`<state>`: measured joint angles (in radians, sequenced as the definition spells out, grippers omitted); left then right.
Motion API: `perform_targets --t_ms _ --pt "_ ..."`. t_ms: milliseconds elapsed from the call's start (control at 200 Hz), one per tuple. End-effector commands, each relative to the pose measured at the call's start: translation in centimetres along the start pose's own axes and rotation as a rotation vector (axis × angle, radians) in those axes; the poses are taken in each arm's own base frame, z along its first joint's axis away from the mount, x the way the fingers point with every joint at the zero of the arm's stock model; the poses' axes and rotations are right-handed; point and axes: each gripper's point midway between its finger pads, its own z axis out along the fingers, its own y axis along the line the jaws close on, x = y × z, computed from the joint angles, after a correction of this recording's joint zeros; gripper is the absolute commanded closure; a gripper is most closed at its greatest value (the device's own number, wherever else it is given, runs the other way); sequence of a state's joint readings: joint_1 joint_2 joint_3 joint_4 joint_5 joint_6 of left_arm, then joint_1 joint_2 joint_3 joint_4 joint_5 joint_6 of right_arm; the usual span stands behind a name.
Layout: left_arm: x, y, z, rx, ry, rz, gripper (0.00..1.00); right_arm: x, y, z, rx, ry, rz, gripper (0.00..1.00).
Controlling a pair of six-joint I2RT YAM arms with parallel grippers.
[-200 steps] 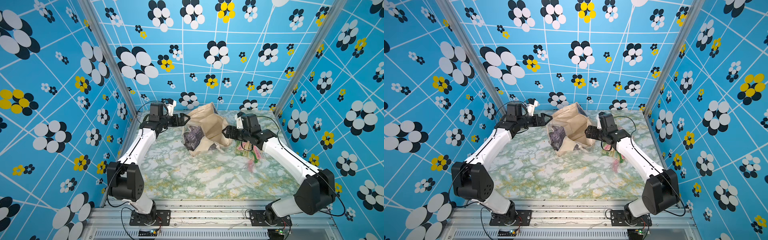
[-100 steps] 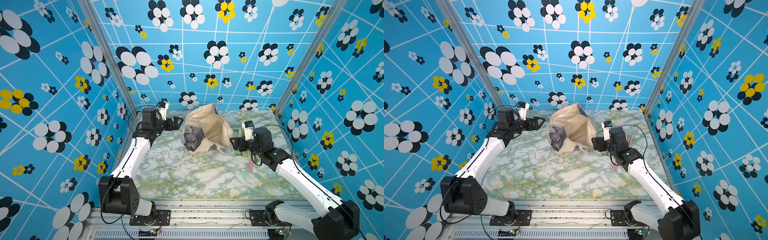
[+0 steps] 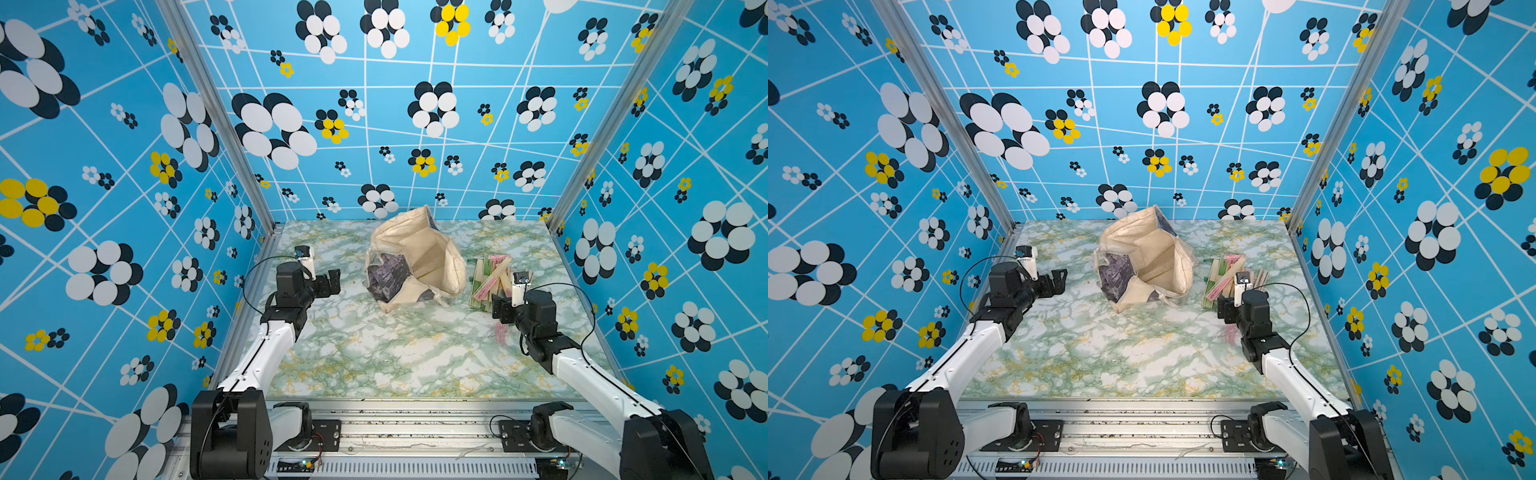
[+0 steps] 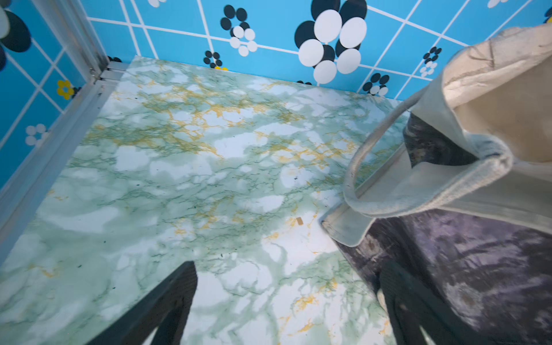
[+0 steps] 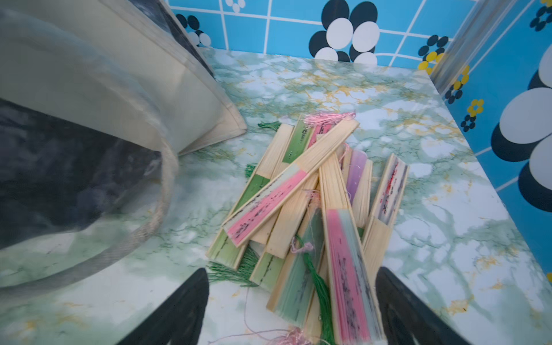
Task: Take out the folding fans from the tote bags
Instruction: Reset both arms
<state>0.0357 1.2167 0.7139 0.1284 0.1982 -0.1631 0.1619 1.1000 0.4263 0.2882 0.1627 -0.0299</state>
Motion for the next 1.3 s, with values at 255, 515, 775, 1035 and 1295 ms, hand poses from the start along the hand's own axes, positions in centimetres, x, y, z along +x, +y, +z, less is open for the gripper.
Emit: perform_targets --t_ms 255,515,775,1035,1295 --pt "3.2 2.9 3.1 0.025 -0.041 0.042 0.01 -0.2 -0.4 4.3 0.04 -0.162 -0.029 0.11" --pt "5.9 4.1 4.1 0.012 -0.095 0.056 0.01 1.1 -2.8 4.2 0.161 -0.204 0.065 0.11" --pt "7.1 1.4 4.9 0.022 -0.061 0.206 0.01 1.5 -4.9 5.7 0.231 -0.149 0.115 0.08" --pt "7.8 2.8 4.6 -0.094 -0.116 0.2 0.01 1.5 -5.1 5.8 0.229 -0.14 0.126 0.01" --pt "7.7 2.8 4.6 -0.097 -0.12 0.207 0.01 1.5 -5.1 5.8 0.229 -0.142 0.123 0.01"
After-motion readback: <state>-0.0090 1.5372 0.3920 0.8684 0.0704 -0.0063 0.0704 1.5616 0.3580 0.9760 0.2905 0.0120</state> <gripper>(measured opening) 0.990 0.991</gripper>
